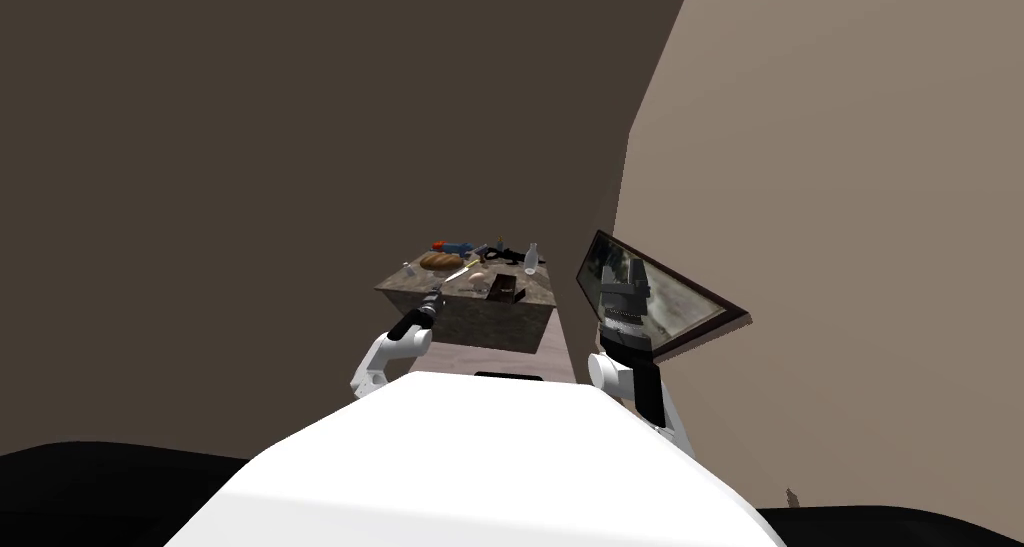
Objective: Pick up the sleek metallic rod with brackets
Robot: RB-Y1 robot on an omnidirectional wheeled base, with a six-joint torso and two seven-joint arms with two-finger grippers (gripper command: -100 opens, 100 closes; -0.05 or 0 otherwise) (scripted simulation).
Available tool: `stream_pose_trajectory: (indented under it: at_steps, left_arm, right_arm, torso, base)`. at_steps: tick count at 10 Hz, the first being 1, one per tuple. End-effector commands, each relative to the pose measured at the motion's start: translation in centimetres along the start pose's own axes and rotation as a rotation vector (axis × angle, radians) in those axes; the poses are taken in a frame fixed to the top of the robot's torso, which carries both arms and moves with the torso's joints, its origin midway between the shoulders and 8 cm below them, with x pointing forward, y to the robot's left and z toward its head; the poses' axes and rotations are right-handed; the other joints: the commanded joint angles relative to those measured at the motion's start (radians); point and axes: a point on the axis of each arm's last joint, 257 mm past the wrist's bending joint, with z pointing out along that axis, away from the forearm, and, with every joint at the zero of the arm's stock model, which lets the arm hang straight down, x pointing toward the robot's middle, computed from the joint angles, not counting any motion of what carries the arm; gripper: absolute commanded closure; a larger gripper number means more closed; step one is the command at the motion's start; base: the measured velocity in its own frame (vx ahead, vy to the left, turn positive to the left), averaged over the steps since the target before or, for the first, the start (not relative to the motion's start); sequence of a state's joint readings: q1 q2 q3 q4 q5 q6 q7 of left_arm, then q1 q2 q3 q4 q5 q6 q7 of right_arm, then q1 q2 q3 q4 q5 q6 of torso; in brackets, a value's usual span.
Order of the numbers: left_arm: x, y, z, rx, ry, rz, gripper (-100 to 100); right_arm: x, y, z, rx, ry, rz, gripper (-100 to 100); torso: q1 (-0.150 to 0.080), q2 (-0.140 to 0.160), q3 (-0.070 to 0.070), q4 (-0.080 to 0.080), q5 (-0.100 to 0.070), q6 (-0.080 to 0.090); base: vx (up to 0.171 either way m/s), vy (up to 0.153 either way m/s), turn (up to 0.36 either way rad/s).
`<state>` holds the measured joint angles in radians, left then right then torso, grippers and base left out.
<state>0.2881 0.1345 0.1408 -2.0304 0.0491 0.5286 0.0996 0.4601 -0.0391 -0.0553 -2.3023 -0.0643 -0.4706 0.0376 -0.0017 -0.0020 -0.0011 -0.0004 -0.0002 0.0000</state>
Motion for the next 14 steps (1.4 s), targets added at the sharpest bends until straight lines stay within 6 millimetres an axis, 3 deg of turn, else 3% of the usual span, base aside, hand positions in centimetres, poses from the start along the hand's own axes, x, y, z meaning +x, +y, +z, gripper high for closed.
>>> stream_pose_trajectory:
  at_steps: [1,14]
  left_arm:
    - [0.4,1.0,0.4,-0.045,0.003,-0.005,-100]
    - [3.9,5.0,1.6,-0.286,0.042,-0.005,-100]
  right_arm:
    - [0.0,0.0,0.0,0.000,0.000,0.000,0]
    - [0.0,0.0,0.0,0.000,0.000,0.000,0]
  torso:
    - [0.000,0.000,0.000,0.000,0.000,0.000]
    - [-0.004,-0.002,-0.001,0.000,-0.001,0.000]
  base:
    - [0.026,-0.030,-0.008]
    - [0.037,-0.050,-0.007]
